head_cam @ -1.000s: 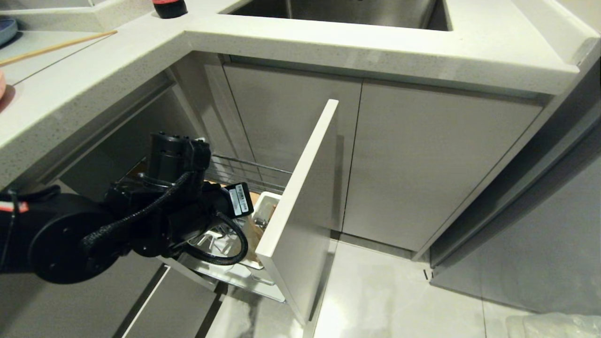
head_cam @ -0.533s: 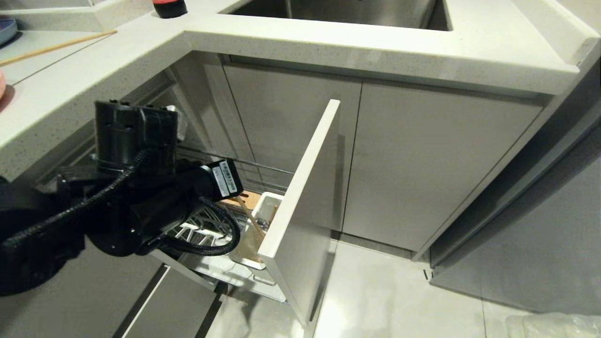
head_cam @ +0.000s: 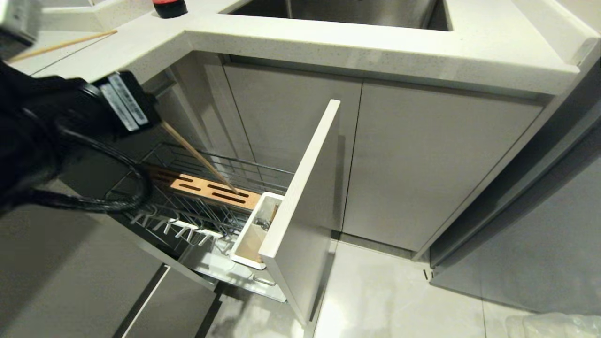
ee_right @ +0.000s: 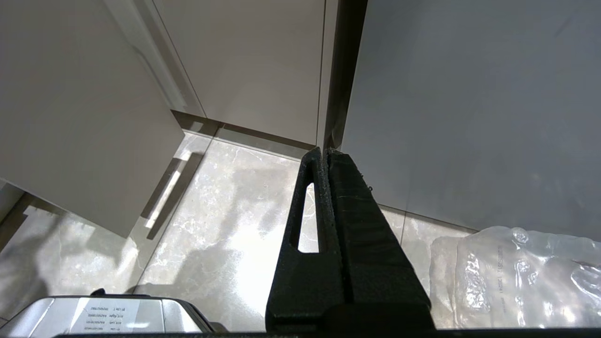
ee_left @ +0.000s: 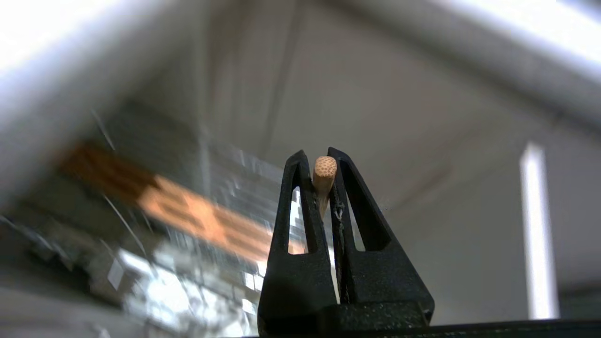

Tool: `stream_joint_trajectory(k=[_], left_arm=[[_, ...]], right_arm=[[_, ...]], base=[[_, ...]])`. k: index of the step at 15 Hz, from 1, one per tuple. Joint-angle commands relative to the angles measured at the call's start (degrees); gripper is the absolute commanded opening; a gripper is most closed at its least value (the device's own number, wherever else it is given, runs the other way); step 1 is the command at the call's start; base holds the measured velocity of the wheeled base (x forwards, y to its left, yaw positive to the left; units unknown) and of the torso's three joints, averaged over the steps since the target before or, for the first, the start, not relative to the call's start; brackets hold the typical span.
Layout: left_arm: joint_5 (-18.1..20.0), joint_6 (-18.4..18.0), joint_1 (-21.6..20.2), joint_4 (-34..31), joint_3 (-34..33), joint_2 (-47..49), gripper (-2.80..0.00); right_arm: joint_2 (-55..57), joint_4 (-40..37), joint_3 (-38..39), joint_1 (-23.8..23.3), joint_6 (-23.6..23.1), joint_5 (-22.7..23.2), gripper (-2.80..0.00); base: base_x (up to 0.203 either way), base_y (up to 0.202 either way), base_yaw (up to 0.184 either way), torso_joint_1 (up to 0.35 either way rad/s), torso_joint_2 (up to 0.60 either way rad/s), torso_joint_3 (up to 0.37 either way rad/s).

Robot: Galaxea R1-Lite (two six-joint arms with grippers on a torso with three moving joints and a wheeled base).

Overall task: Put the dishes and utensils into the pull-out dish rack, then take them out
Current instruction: Take the chopsticks out of the cupboard

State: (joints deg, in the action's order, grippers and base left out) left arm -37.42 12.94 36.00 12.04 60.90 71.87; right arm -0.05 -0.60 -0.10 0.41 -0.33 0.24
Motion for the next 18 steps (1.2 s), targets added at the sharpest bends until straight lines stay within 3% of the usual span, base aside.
stream_joint_trajectory(k=[1, 3, 6, 7, 10, 13, 17, 18], left_arm=[[-0.8, -1.9, -0.7, 0.2, 3.1, -5.9, -2.8], [-1.3, -6.6, -3.5, 0.5, 7.3, -10.2, -2.8], [0.6, -12.8, -11.6, 2.2, 11.0, -15.1, -2.8], [2.6, -13.5, -14.8, 2.6, 11.7, -16.0, -2.8], [10.3, -13.0, -30.2, 4.5, 12.6, -17.8, -2.8], [17.5, -11.8, -43.8, 11.0, 12.1, -18.5, -2.8], [21.7, -12.2, -56.8, 21.4, 11.2, -17.2, -2.8], [22.2, -13.8, -59.2, 24.3, 11.2, -16.0, -2.8]], right_arm=[[0.0, 0.0, 0.0, 0.0, 0.0, 0.0, -2.8], [0.0, 0.0, 0.0, 0.0, 0.0, 0.0, -2.8], [0.0, 0.0, 0.0, 0.0, 0.0, 0.0, -2.8], [0.0, 0.0, 0.0, 0.0, 0.0, 0.0, -2.8], [0.0, 0.0, 0.0, 0.0, 0.0, 0.0, -2.8], [0.0, 0.0, 0.0, 0.0, 0.0, 0.0, -2.8], [0.0, 0.0, 0.0, 0.0, 0.0, 0.0, -2.8], [0.0, 0.0, 0.0, 0.0, 0.0, 0.0, -2.8]], base=[[0.0, 0.0, 0.0, 0.0, 0.0, 0.0], [0.0, 0.0, 0.0, 0.0, 0.0, 0.0], [0.0, 0.0, 0.0, 0.0, 0.0, 0.0], [0.0, 0.0, 0.0, 0.0, 0.0, 0.0], [0.0, 0.0, 0.0, 0.0, 0.0, 0.0], [0.0, 0.0, 0.0, 0.0, 0.0, 0.0], [0.0, 0.0, 0.0, 0.0, 0.0, 0.0], [0.0, 0.0, 0.0, 0.0, 0.0, 0.0]])
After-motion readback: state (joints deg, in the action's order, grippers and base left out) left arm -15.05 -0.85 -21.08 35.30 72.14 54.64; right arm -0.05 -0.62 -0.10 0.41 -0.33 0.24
